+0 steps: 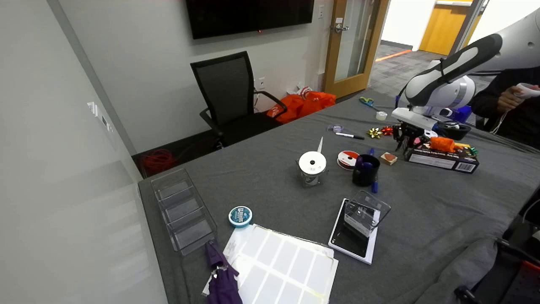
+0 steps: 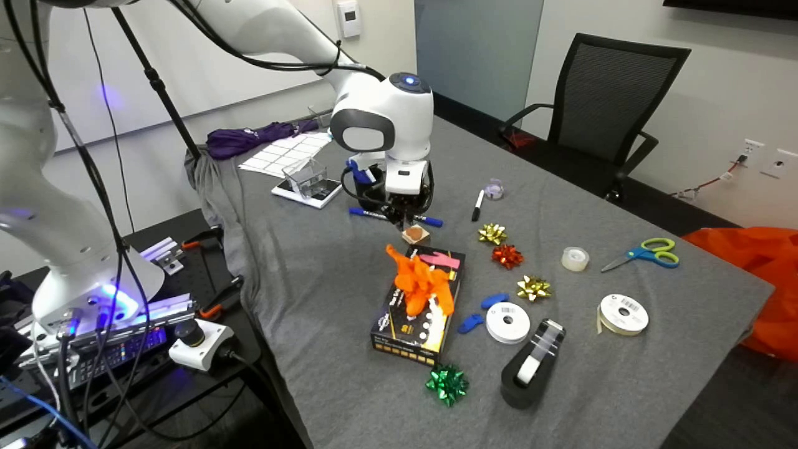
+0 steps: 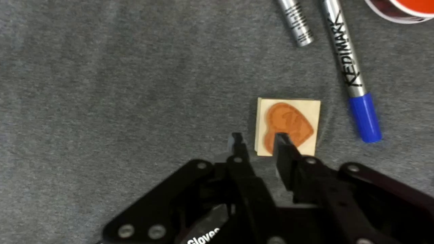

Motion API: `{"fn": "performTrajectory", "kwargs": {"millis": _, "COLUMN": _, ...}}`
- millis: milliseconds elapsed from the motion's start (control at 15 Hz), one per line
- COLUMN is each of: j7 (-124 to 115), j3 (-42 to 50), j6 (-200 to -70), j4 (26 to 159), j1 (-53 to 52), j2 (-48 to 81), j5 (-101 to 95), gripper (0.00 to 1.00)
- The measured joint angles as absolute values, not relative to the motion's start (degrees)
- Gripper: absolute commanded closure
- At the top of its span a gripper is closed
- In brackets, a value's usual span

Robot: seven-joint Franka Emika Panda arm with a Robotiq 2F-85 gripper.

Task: Put the match box inside the clear case on the left

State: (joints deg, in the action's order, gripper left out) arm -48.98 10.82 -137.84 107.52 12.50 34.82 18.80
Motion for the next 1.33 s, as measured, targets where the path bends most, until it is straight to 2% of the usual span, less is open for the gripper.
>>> {"fn": "performTrajectory", "kwargs": {"millis": 333, "j7": -49.70, "j3": 10.34, "j6": -138.87, "j4": 107.44, "j1": 12.32, "j2": 35.06, "j5": 23.64, "gripper": 0.05}}
{"fn": "performTrajectory", "kwargs": {"millis": 467, "j7": -50.87, "j3": 10.17, "j6": -140.02, "j4": 107.43, "j1": 12.02, "j2": 35.51, "j5": 24.24, "gripper": 0.00}}
{"fn": "performTrajectory", "kwargs": {"millis": 1200, "j7": -59.24, "j3": 10.15, "j6": -147.86, "j4": 104.74, "j1": 9.88, "j2": 42.32, "j5": 24.18, "gripper": 0.00}}
{"fn": "performTrajectory", "kwargs": {"millis": 1267, "j7": -59.49, "j3": 10.19, "j6": -148.43, "j4": 104.46, "j1": 9.88, "j2": 42.91, "j5": 24.10, "gripper": 0.25}}
{"fn": "performTrajectory", "kwargs": {"millis": 1333, "j7": -59.68, "j3": 10.31, "j6": -148.86, "j4": 104.21, "j1": 9.87, "j2": 43.42, "j5": 23.90, "gripper": 0.25}}
